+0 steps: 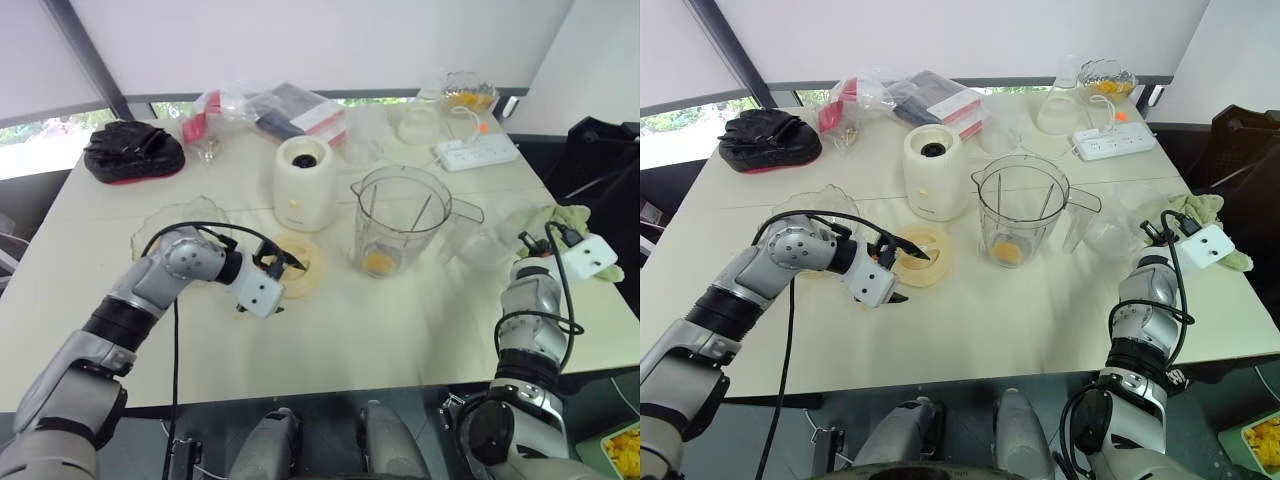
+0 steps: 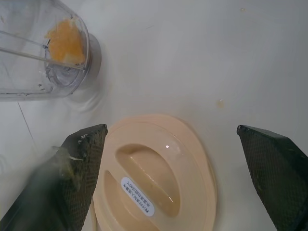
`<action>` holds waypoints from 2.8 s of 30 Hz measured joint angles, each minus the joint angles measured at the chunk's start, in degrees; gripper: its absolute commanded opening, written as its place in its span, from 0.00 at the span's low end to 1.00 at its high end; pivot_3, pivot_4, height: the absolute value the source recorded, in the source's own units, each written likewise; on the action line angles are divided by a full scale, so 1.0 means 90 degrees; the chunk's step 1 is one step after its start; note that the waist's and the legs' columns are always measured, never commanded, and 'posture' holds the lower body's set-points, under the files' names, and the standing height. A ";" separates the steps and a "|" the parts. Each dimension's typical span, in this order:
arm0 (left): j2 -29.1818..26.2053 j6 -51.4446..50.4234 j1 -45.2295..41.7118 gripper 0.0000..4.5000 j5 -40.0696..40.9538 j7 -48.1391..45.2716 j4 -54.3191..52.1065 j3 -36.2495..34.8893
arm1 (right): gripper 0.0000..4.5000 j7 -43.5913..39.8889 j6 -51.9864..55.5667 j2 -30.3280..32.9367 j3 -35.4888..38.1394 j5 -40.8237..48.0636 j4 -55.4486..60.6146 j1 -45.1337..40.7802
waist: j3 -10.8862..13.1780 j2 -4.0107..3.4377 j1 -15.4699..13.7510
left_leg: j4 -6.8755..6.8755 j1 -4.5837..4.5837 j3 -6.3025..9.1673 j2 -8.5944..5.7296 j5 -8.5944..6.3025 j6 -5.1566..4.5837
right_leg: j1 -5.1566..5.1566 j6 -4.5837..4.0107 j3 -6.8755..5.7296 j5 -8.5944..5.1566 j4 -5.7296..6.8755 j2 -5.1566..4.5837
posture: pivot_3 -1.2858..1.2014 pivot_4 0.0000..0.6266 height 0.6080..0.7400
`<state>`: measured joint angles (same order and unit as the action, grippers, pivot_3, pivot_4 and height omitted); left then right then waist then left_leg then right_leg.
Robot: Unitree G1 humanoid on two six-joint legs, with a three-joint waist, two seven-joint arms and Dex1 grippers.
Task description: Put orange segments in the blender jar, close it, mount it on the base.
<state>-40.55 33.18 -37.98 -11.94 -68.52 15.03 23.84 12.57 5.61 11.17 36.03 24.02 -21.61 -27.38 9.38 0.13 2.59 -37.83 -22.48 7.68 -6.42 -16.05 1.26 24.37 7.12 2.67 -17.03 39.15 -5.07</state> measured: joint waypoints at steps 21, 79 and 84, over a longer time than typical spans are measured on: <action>-0.0059 -0.0181 0.0197 1.00 0.0013 -0.0029 -0.0289 -0.0001 | 0.01 -0.0197 -0.1068 0.0287 -0.0490 -0.0529 -0.0582 -0.0007 | 0.0000 -0.0001 0.0001 | 0.0000 0.0000 -0.0001 -0.0001 0.0000 0.0000 | 0.0000 0.0000 0.0001 0.0000 0.0000 0.0000 | 0.52 0.24 1.00; -0.0060 -0.0325 0.0368 1.00 0.0023 -0.0012 -0.0480 -0.0001 | 0.99 0.0006 -0.0099 0.0311 -0.0972 -0.0759 0.1157 0.1383 | -0.0001 0.0000 -0.0006 | -0.0003 0.0001 -0.0001 0.0000 -0.0001 -0.0001 | -0.0001 0.0000 0.0005 0.0000 0.0002 0.0002 | 0.52 0.24 1.00; -0.0055 -0.0325 0.0382 1.00 0.0025 -0.0013 -0.0484 -0.0001 | 0.99 -0.0002 0.0330 0.0133 -0.1001 -0.0716 0.1930 0.1797 | -0.0001 0.0000 -0.0017 | -0.0004 0.0001 -0.0001 0.0000 -0.0001 -0.0002 | -0.0002 0.0000 0.0006 0.0000 0.0002 0.0001 | 0.52 0.24 1.00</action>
<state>-41.05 30.25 -34.54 -11.72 -68.63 10.67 23.83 12.56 8.59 12.37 27.02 17.58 -4.24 -11.21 9.37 0.12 2.44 -37.86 -22.47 7.67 -6.42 -16.06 1.25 24.36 7.12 2.72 -17.03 39.17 -5.06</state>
